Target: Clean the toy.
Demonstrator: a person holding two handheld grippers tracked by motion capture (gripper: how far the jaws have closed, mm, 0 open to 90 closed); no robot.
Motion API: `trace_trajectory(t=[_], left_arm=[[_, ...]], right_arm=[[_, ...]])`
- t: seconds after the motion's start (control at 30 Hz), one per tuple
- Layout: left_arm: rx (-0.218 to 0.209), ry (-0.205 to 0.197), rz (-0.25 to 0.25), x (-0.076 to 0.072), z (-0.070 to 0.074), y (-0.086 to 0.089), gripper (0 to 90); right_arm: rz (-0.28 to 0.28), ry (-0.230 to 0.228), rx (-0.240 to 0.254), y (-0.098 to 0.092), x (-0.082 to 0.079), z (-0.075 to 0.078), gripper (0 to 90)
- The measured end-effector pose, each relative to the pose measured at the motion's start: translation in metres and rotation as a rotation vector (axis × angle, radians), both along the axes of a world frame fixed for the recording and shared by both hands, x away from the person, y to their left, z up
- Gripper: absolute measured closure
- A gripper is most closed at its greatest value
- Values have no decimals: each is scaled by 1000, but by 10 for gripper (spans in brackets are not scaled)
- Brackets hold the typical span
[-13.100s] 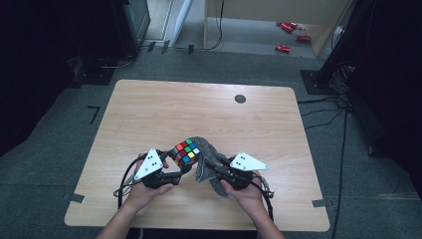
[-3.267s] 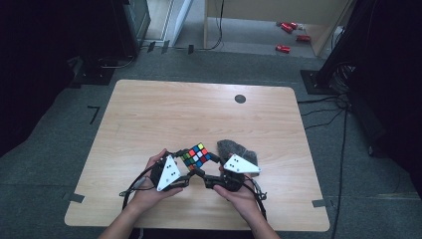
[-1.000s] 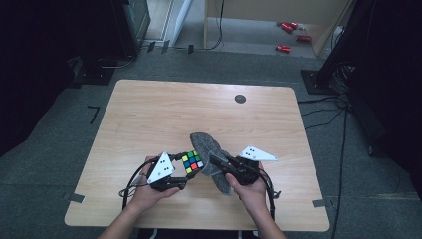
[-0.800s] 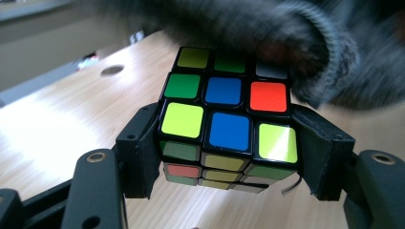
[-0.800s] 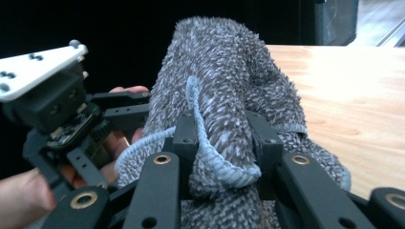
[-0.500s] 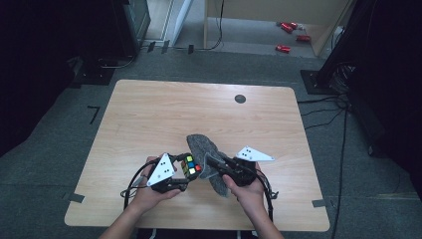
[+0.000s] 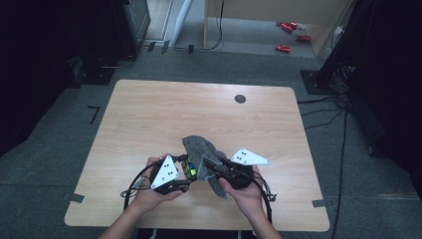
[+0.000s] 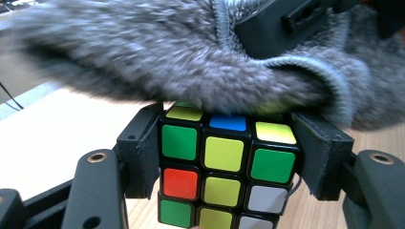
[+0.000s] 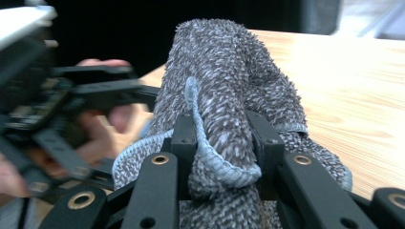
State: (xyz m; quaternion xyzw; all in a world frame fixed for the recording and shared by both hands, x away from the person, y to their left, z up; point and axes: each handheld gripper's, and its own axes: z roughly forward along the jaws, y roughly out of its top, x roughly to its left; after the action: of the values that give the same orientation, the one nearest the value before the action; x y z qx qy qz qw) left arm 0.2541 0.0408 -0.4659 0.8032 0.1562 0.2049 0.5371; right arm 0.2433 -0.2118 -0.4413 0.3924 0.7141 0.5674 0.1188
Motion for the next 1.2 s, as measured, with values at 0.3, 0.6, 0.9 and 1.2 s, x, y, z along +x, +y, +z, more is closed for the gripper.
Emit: trace_trajectory(t=[0.3, 0.6, 0.9, 1.2], left_arm=[[-130, 28, 10, 5, 14, 16, 351], [-181, 62, -23, 6, 16, 18, 350], [-201, 154, -93, 14, 12, 20, 347], [-179, 200, -111, 18, 10, 19, 336]], right_arm=[[-52, 263, 23, -16, 26, -44, 693], [114, 287, 90, 19, 18, -61, 698], [107, 121, 38, 15, 9, -50, 726], [101, 6, -75, 14, 4, -42, 727]])
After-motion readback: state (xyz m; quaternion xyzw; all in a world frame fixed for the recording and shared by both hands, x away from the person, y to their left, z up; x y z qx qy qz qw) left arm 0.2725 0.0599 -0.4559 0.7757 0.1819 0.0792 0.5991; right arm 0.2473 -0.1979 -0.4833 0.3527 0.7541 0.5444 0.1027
